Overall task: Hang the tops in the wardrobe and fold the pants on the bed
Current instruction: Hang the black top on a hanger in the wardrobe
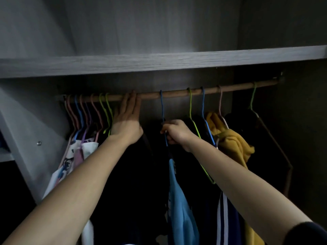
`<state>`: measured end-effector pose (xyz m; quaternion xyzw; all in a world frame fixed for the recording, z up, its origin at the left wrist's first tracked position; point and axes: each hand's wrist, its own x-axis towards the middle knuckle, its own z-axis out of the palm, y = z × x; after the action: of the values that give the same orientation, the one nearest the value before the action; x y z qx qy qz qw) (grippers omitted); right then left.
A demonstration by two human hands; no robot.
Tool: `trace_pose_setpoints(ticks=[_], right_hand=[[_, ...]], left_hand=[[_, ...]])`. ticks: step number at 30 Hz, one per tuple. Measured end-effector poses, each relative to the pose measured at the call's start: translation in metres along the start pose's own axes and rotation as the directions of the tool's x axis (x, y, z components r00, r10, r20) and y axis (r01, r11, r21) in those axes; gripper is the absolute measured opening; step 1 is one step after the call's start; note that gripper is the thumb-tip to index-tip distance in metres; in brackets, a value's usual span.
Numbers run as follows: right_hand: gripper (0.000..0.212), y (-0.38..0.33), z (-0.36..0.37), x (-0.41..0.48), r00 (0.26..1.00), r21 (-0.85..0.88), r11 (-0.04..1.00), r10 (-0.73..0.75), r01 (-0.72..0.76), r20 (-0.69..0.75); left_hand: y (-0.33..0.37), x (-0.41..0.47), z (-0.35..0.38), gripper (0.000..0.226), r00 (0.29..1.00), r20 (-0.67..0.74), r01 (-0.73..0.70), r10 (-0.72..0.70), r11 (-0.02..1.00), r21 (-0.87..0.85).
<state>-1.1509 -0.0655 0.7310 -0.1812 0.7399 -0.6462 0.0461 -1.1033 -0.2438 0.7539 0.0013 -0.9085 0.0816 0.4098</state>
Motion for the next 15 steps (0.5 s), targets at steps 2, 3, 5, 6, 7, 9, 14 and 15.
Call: trace_pose_setpoints(ticks=[2, 3, 5, 6, 7, 9, 14, 15], right_hand=[[0.02, 0.001, -0.001, -0.009, 0.999, -0.057, 0.998, -0.007, 0.005, -0.036], [0.028, 0.001, -0.002, -0.015, 0.998, -0.118, 0.993, -0.028, 0.022, -0.053], [0.041, 0.001, -0.007, -0.035, 0.991, -0.285, 0.955, -0.109, 0.081, -0.081], [0.045, 0.001, -0.01, -0.047, 0.98, -0.375, 0.919, -0.172, 0.123, -0.102], [0.048, 0.002, -0.014, -0.06, 0.96, -0.451, 0.876, -0.249, 0.169, -0.125], [0.044, 0.005, -0.028, -0.092, 0.898, -0.57, 0.783, -0.407, 0.249, -0.167], [0.049, 0.031, -0.074, -0.162, 0.748, -0.861, 0.485, -0.625, 0.149, -0.223], [0.053, 0.039, -0.085, -0.175, 0.734, -0.893, 0.44, -0.638, 0.098, -0.233]], left_hand=[[0.005, 0.0, -0.006, 0.097, 0.998, 0.05, 0.044, -0.041, 0.998, -0.053], [0.007, 0.001, -0.009, 0.095, 0.995, 0.078, 0.067, -0.061, 0.995, -0.077], [0.009, 0.004, -0.019, 0.091, 0.986, 0.141, 0.11, -0.093, 0.987, -0.119], [0.01, 0.005, -0.025, 0.089, 0.979, 0.175, 0.133, -0.107, 0.98, -0.147], [0.013, 0.003, -0.031, 0.085, 0.972, 0.202, 0.157, -0.12, 0.972, -0.177], [0.024, -0.009, -0.04, 0.075, 0.97, 0.197, 0.189, -0.145, 0.954, -0.233], [0.078, -0.076, -0.048, 0.059, 0.994, -0.005, 0.098, -0.111, 0.892, -0.442], [0.091, -0.09, -0.048, 0.06, 0.996, -0.024, 0.065, -0.085, 0.887, -0.458]])
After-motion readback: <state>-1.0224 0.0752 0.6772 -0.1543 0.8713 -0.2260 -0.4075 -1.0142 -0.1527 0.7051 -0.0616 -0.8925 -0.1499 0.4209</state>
